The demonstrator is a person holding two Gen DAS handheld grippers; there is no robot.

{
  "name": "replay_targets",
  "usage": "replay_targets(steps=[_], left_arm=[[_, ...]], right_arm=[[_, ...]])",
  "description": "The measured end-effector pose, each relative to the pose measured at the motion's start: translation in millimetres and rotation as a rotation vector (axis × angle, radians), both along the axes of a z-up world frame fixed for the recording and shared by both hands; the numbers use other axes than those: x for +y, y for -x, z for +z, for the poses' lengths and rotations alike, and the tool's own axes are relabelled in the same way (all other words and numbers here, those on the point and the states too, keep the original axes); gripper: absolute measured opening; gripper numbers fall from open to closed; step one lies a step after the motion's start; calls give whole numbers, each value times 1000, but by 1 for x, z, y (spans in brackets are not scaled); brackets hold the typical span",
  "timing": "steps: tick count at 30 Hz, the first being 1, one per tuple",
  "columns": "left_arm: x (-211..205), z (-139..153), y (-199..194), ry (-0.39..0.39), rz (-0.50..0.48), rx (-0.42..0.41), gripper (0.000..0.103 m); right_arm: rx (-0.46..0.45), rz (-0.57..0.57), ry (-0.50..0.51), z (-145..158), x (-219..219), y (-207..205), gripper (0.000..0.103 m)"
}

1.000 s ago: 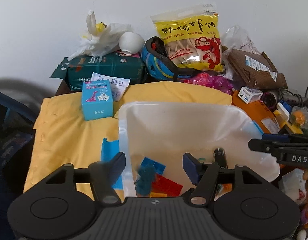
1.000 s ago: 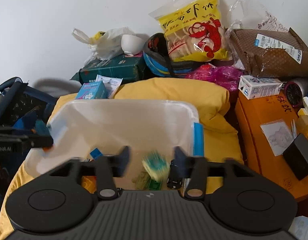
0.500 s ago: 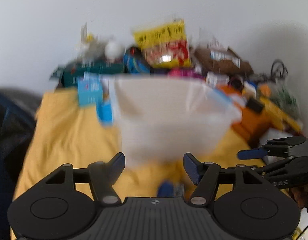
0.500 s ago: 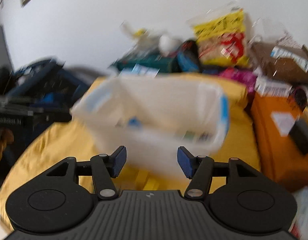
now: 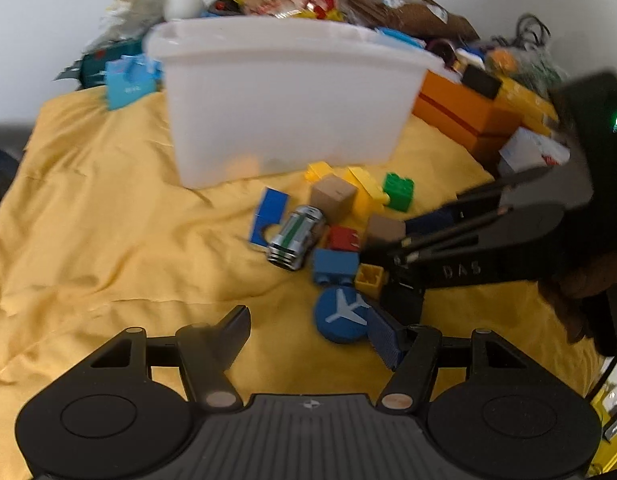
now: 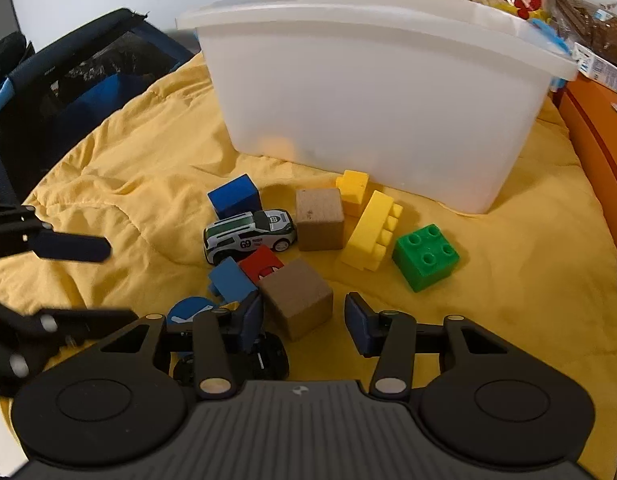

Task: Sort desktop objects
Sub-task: 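Move both tools back down to the toys on the blanket, then grasp the blue airplane disc with the left tool while the right tool grasps the brown cube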

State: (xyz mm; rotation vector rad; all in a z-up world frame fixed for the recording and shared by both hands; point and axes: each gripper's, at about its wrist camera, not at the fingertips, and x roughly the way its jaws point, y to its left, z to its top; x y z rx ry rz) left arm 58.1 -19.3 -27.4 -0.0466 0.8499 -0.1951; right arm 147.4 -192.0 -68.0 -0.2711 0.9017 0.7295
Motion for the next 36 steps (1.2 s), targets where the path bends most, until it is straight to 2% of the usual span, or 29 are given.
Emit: replay_targets(steps=[2, 9, 19, 22, 28, 31, 33, 36], left_arm=[[-7, -4, -3, -12, -24, 2, 68], [-18, -14, -10, -21, -52, -3, 70], [0, -11, -7, 17, 14, 7, 67], [-1, -15, -7, 4, 12, 22, 67], [-19, -15, -11, -48, -53, 4, 65], [-29, -18, -12, -90, -109, -3, 56], [-32, -18, -10, -116, -134, -14, 42], [-24, -14, -9, -87, -111, -13, 42]], right_arm=[[-14, 15, -3, 1, -2, 1, 39], [-22, -32, -17, 10, -34, 5, 38], [9, -102, -40, 12, -59, 10, 39], [8, -96, -52, 14, -57, 11, 39], [10, -86, -55, 15, -53, 12, 39], [11, -86, -51, 15, -52, 11, 39], [15, -89, -48, 14, -53, 11, 39], [11, -86, -48, 16, -53, 13, 39]])
